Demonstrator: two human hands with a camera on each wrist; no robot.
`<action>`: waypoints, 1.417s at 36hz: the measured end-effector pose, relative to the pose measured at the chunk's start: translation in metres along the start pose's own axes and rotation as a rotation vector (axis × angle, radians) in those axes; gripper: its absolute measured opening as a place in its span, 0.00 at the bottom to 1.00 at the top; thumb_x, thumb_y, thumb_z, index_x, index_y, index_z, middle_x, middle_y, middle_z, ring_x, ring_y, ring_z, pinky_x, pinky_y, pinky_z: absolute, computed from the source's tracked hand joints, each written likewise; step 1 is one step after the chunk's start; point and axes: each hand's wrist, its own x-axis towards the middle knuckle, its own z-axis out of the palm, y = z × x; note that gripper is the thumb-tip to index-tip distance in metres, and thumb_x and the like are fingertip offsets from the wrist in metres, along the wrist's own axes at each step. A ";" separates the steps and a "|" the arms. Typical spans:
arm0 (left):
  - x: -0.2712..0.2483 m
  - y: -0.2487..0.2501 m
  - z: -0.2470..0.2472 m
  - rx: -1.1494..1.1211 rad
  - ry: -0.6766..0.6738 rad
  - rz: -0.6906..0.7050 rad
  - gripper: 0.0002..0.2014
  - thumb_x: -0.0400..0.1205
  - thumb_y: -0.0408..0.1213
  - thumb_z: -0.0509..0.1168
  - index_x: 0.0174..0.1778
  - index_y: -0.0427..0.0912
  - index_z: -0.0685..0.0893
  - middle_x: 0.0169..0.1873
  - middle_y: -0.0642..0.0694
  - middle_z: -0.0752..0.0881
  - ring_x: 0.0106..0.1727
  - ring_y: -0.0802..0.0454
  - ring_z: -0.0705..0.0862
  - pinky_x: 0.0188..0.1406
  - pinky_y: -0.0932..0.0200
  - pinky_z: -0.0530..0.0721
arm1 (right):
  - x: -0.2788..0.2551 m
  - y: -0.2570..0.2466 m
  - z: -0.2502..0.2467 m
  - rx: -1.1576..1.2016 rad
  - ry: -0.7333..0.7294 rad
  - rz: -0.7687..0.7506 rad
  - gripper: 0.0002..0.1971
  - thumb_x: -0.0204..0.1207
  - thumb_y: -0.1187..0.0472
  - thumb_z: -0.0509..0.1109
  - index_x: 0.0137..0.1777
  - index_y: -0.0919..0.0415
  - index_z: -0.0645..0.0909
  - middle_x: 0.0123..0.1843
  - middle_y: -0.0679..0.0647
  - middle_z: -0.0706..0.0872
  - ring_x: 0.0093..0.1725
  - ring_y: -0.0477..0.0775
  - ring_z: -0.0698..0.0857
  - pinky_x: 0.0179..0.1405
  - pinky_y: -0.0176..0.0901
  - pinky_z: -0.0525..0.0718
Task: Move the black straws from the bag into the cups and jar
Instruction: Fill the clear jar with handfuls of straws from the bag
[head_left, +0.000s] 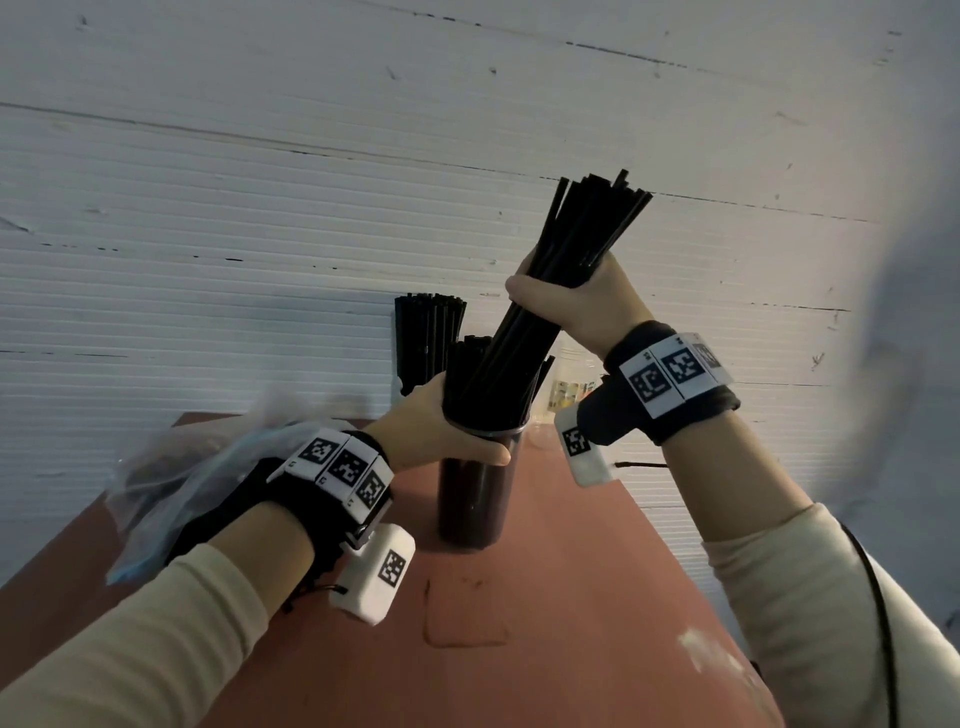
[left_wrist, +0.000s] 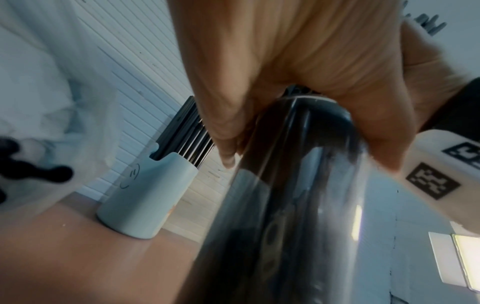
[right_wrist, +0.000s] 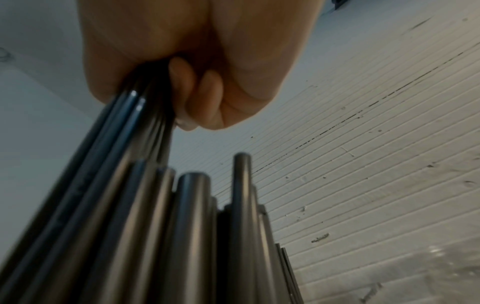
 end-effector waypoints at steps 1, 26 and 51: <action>-0.001 0.001 0.000 -0.003 -0.007 -0.001 0.37 0.56 0.48 0.84 0.61 0.58 0.78 0.53 0.56 0.88 0.58 0.59 0.85 0.64 0.48 0.84 | 0.000 -0.001 0.001 0.000 -0.004 0.001 0.08 0.74 0.66 0.73 0.44 0.73 0.81 0.35 0.54 0.83 0.36 0.45 0.84 0.38 0.36 0.85; -0.019 0.013 -0.012 -0.304 -0.255 -0.080 0.30 0.66 0.52 0.74 0.65 0.51 0.80 0.59 0.53 0.89 0.63 0.56 0.85 0.63 0.58 0.77 | -0.014 0.003 0.000 0.007 -0.066 0.041 0.07 0.75 0.66 0.73 0.43 0.72 0.82 0.36 0.57 0.85 0.36 0.50 0.86 0.35 0.41 0.86; -0.032 0.026 0.002 -0.157 -0.129 0.022 0.31 0.69 0.36 0.81 0.64 0.58 0.74 0.57 0.49 0.88 0.59 0.60 0.86 0.60 0.58 0.85 | -0.027 0.017 0.018 -0.107 -0.274 0.064 0.10 0.76 0.60 0.73 0.45 0.69 0.82 0.39 0.54 0.87 0.40 0.44 0.88 0.41 0.36 0.86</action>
